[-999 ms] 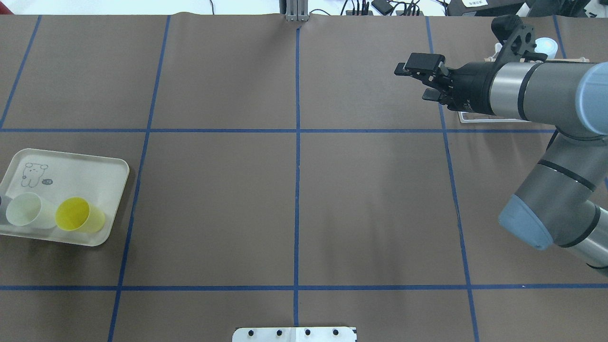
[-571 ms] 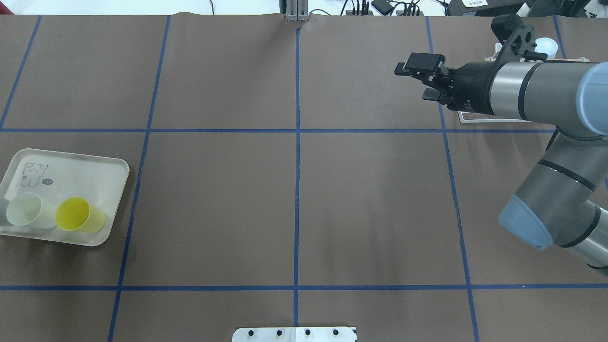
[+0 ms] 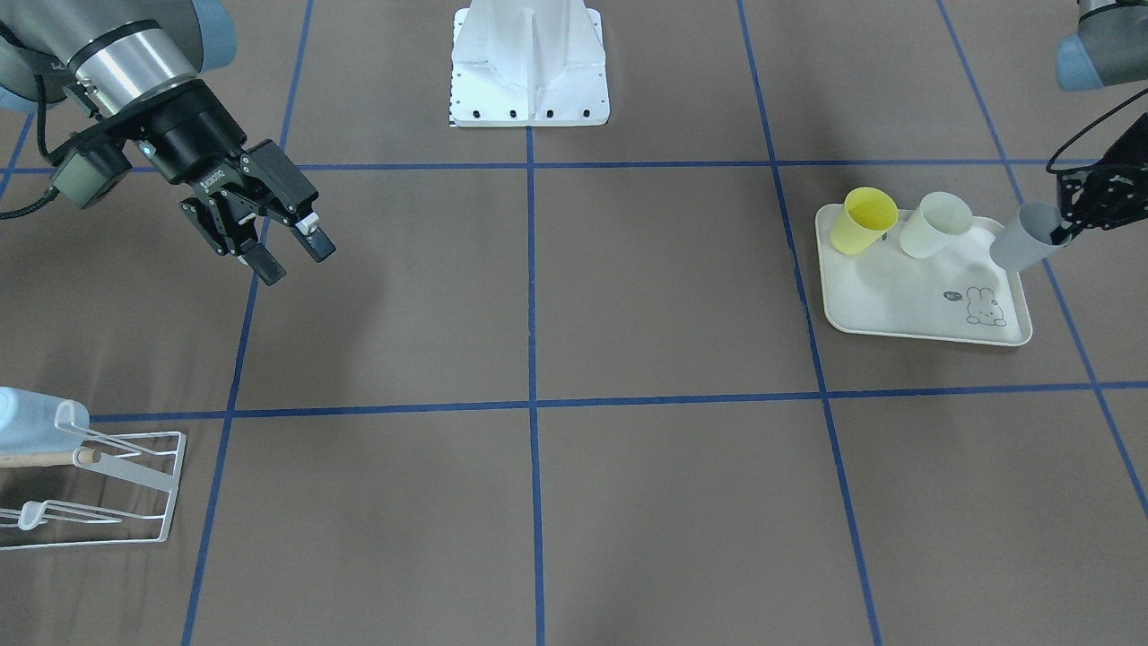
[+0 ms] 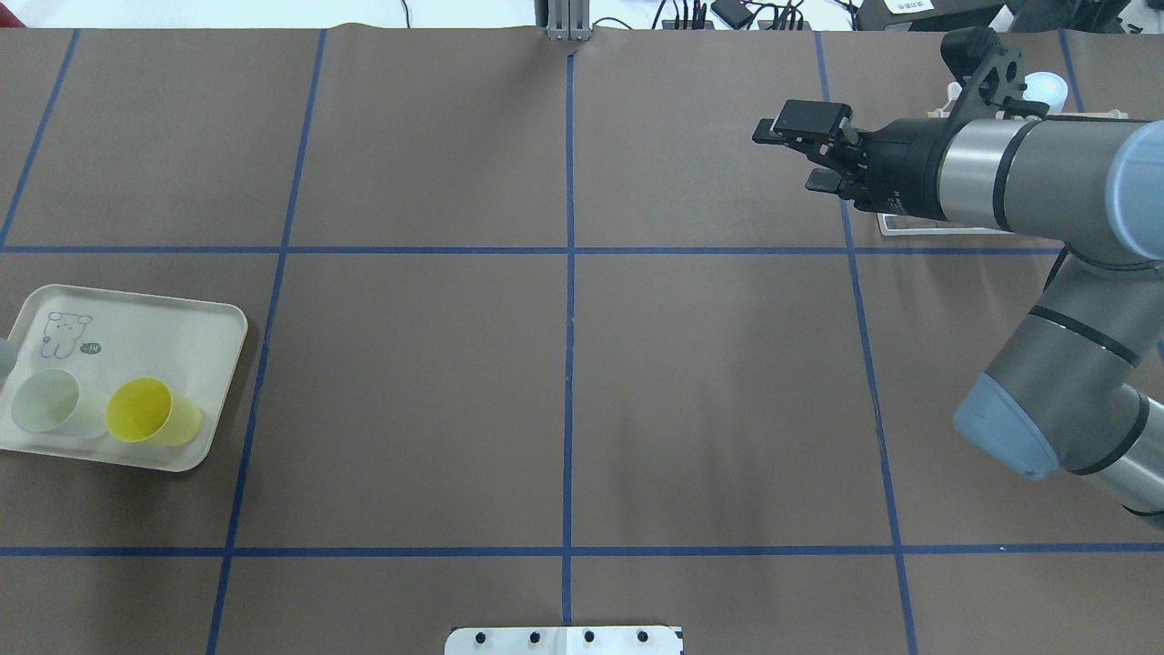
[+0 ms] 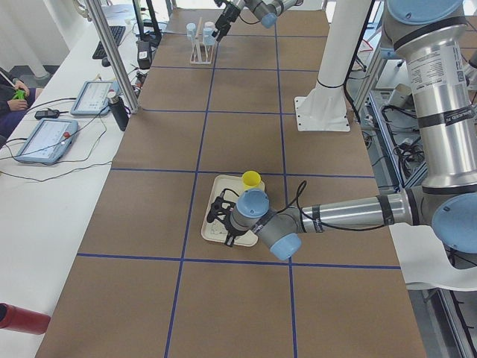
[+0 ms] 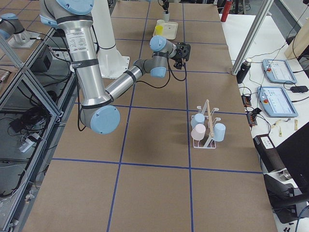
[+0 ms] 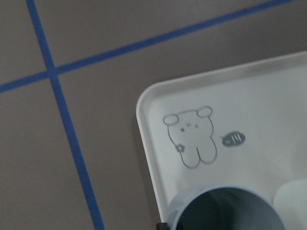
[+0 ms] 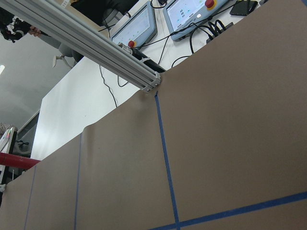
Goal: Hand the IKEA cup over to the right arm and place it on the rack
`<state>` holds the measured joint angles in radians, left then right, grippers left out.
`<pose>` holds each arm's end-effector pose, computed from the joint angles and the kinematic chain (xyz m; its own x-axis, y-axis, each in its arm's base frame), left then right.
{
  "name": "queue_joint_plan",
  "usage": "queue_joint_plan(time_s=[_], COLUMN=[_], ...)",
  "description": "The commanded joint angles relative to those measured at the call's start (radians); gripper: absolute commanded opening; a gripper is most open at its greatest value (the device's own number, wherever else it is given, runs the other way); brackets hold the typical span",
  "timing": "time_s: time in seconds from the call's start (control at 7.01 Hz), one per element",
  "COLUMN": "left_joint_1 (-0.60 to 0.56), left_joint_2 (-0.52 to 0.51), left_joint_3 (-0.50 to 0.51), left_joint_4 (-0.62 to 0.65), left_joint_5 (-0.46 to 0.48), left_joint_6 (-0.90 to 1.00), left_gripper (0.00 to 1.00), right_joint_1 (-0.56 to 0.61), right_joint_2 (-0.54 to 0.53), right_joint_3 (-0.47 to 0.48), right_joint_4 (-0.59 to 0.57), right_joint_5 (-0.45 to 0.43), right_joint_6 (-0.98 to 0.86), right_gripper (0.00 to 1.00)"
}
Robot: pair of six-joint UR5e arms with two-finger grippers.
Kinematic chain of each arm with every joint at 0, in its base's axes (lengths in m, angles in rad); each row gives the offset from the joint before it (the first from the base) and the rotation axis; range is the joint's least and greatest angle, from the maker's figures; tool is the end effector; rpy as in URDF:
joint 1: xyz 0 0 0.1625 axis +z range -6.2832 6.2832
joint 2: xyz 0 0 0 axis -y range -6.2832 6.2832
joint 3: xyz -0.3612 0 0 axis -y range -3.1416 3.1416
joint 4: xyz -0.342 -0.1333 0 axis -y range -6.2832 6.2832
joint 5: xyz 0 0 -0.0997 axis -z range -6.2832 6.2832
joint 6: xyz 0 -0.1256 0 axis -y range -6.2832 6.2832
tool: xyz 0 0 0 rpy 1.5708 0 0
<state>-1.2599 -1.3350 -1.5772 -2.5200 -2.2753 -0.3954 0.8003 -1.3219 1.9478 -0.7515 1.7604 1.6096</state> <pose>0.0688 -0.3841 0.5977 0.6375 0.3145 -0.7033 0.0168 0.9070 0.4208 -0.2703 -0.4359 0.2288 0.0649 0.1216 0.9905 -0.5774 0.8141 -0.0621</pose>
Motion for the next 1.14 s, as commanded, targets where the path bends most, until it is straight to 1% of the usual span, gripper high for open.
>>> queue_joint_plan(time_s=[0.0,0.14,0.29,0.43,0.57,0.71,0.86,1.0], left_joint_1=[-0.062,-0.062,-0.062,-0.061,-0.058,-0.055,-0.036,-0.009], left_joint_2=[-0.091,-0.143,-0.198,-0.257,-0.303,-0.335,-0.346,-0.371], left_joint_3=[-0.006,-0.013,-0.015,-0.026,-0.030,-0.030,-0.029,-0.026], left_joint_4=[0.033,0.027,0.018,0.017,-0.003,-0.078,-0.185,-0.259], left_joint_5=[0.003,0.006,0.003,-0.003,-0.004,-0.006,-0.004,-0.003], left_joint_6=[-0.072,-0.212,-0.352,-0.500,-0.639,-0.784,-0.928,-1.071], left_gripper=[0.00,0.00,0.00,0.00,0.00,0.00,0.00,0.00], right_joint_1=[-0.003,-0.006,-0.018,-0.033,-0.055,-0.087,-0.148,-0.214], right_joint_2=[0.007,0.016,0.018,0.026,0.062,0.094,0.133,0.174], right_joint_3=[-0.007,-0.029,-0.047,-0.085,-0.111,-0.113,-0.116,-0.130], right_joint_4=[0.004,0.018,0.088,0.177,0.220,0.221,0.221,0.221], right_joint_5=[-0.001,-0.002,-0.009,-0.021,-0.057,-0.105,-0.199,-0.304], right_joint_6=[0.004,0.072,0.116,0.162,0.211,0.258,0.313,0.323], right_gripper=[1.00,1.00,1.00,1.00,1.00,1.00,1.00,1.00])
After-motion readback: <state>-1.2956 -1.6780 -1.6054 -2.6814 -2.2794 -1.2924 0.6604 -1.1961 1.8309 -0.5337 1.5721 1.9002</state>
